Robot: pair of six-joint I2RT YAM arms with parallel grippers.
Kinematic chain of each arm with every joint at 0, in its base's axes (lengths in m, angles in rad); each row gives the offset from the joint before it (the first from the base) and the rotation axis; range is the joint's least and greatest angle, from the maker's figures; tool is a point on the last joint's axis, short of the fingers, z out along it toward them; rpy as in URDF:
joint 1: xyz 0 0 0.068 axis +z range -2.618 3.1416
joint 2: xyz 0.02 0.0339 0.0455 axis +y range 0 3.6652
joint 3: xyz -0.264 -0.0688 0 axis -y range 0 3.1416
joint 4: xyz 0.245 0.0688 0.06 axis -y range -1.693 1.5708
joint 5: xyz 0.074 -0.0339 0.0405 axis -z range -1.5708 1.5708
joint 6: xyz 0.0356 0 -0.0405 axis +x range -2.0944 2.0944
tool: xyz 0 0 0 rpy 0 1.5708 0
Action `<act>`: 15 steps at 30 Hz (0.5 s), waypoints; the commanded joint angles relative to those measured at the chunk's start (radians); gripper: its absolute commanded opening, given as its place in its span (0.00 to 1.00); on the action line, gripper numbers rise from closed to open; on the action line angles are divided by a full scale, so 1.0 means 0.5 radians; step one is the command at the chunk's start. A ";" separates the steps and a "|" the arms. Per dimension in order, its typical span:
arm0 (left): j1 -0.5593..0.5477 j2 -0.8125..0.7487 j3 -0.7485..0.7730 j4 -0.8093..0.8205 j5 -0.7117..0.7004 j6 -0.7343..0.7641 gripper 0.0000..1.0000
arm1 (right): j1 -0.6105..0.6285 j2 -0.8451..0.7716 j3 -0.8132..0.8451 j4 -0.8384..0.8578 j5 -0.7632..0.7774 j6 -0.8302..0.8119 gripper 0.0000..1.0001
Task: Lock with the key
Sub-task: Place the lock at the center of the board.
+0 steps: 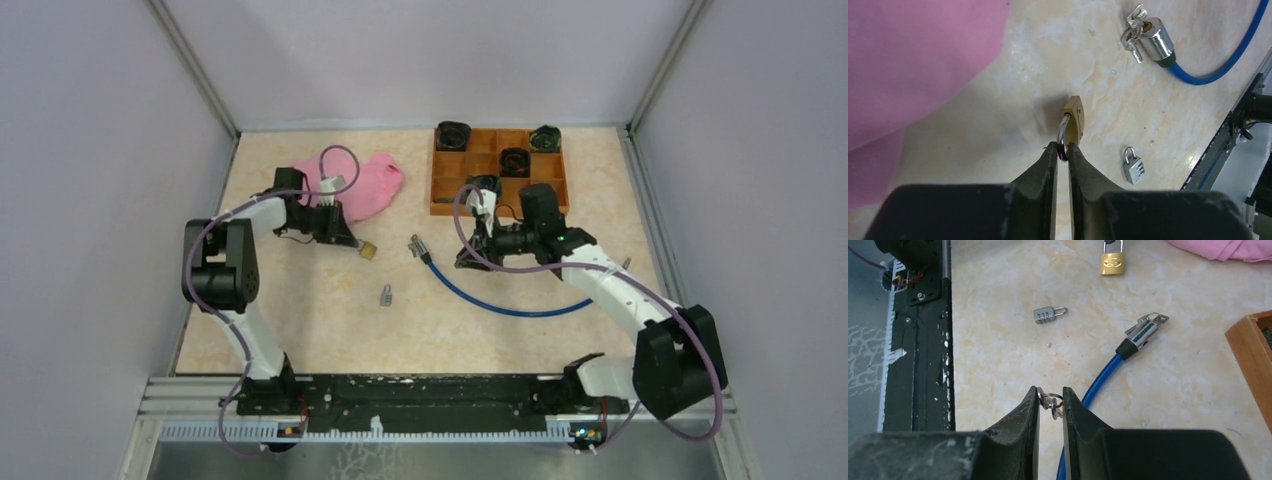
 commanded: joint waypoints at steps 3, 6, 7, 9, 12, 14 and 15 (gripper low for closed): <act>0.103 0.032 0.000 -0.040 -0.096 0.106 0.31 | 0.219 0.207 0.219 0.101 0.075 -0.008 0.00; 0.164 0.015 -0.002 0.004 -0.133 0.087 0.40 | 0.362 0.387 0.318 0.156 0.129 0.046 0.00; 0.182 0.001 -0.007 0.017 -0.144 0.083 0.43 | 0.413 0.449 0.357 0.190 0.143 0.071 0.00; 0.221 -0.046 -0.029 0.045 -0.161 0.066 0.47 | 0.504 0.570 0.431 0.261 0.176 0.144 0.00; 0.298 -0.166 -0.079 0.101 -0.182 0.034 0.53 | 0.622 0.764 0.555 0.407 0.228 0.305 0.00; 0.352 -0.264 -0.113 0.140 -0.210 0.012 0.56 | 0.685 0.940 0.642 0.523 0.259 0.488 0.00; 0.384 -0.320 -0.129 0.158 -0.220 0.006 0.57 | 0.710 1.011 0.692 0.569 0.280 0.566 0.00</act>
